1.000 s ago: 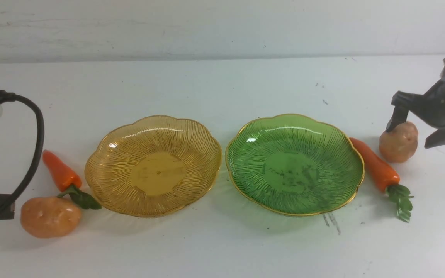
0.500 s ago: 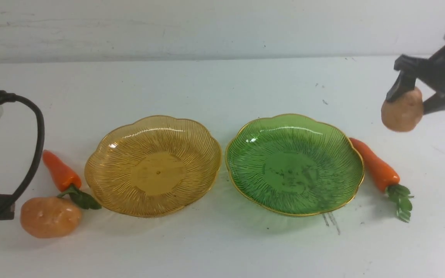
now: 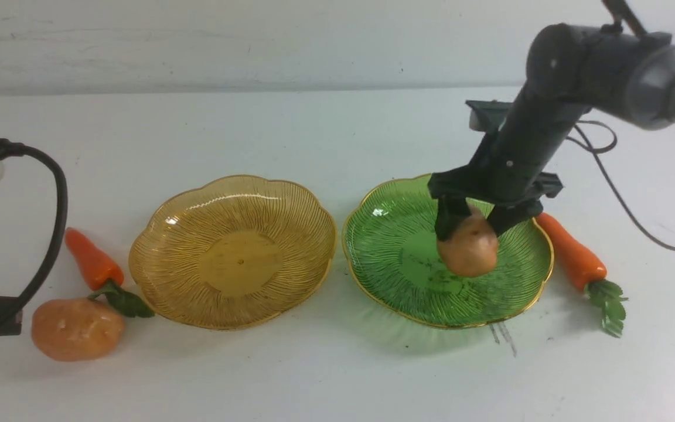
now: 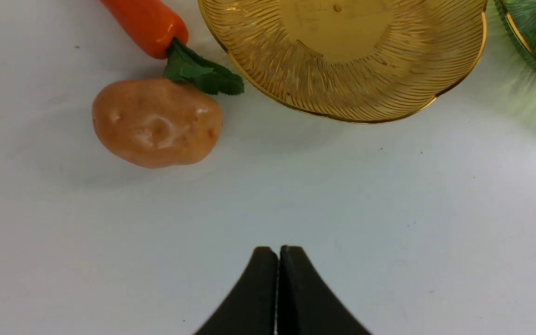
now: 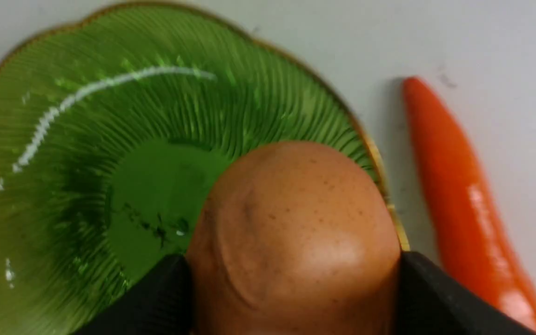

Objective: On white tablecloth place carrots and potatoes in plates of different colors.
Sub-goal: 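Put the potato onto the plate, then pick up the potato beside the plates and place it on a plate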

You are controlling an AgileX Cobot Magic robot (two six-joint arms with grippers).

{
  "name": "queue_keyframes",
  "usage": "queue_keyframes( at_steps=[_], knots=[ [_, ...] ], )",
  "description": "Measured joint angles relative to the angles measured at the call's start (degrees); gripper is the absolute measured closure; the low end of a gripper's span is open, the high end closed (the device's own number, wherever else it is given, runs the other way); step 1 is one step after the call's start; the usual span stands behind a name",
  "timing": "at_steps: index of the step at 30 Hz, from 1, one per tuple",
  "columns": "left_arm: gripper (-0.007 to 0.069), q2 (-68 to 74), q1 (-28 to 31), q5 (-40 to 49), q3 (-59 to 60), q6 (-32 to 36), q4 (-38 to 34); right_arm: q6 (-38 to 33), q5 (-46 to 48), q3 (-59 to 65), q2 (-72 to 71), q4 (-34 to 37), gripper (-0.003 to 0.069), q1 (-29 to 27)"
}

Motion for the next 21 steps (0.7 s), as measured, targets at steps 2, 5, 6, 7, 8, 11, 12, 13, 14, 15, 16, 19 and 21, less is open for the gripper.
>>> queue_keyframes(
  at_steps=[2, 5, 6, 7, 8, 11, 12, 13, 14, 15, 16, 19, 21],
  knots=[
    [0.0634, 0.0, 0.0, 0.0, 0.0, 0.0, 0.0, 0.0, 0.0, -0.5, -0.1, -2.3, -0.0011, 1.6],
    [0.0634, 0.0, 0.0, 0.2, 0.0, 0.0, 0.1, 0.0, 0.1, -0.7, -1.6, -5.1, -0.003, 2.3],
    [0.0634, 0.0, 0.0, 0.3, 0.0, 0.0, 0.6, -0.1, 0.1, -0.6, -2.6, -5.1, -0.0031, 2.3],
    [0.0634, 0.0, 0.0, 0.8, 0.0, -0.6, 1.5, -0.2, 0.1, -0.4, -4.0, -5.2, -0.003, 2.3],
    [0.0634, 0.0, 0.0, 1.6, 0.0, -2.3, 3.0, -0.2, 0.1, 0.1, -5.4, -5.2, -0.0028, 2.3],
    [0.0634, 0.1, 1.4, 5.0, 0.0, -10.5, 7.7, -0.9, 0.1, 4.5, -15.5, -5.4, 0.0038, 2.3],
    [0.0634, 0.4, 2.3, 6.4, 0.0, -13.8, 9.6, -0.9, 0.1, 6.5, -19.3, -5.5, 0.0071, 2.3],
    [0.0634, 1.0, 3.3, 7.2, 0.0, -16.0, 10.8, -1.0, 0.2, 8.6, -23.1, -5.5, 0.0109, 2.3],
    [0.063, 1.9, 4.3, 7.5, 0.0, -17.4, 10.8, -1.0, 0.5, 10.8, -26.7, -5.6, 0.0146, 2.3],
    [0.0627, 3.2, 5.3, 7.7, 0.0, -18.3, 10.5, -1.0, 0.7, 13.0, -30.0, -5.6, 0.0183, 2.3],
    [0.0624, 5.4, 6.5, 7.5, 0.0, -18.6, 9.5, -1.0, 0.8, 14.4, -32.6, -5.6, 0.0207, 2.3],
    [0.0624, 13.9, 10.0, 4.8, 0.0, -18.6, 4.0, -1.0, 1.4, 21.3, -40.1, -5.0, 0.0314, 2.3],
    [0.0624, 18.8, 11.4, 2.1, -0.1, -19.7, 0.9, -1.2, 1.4, 24.8, -42.9, -4.1, 0.0362, 2.3]
  ],
)
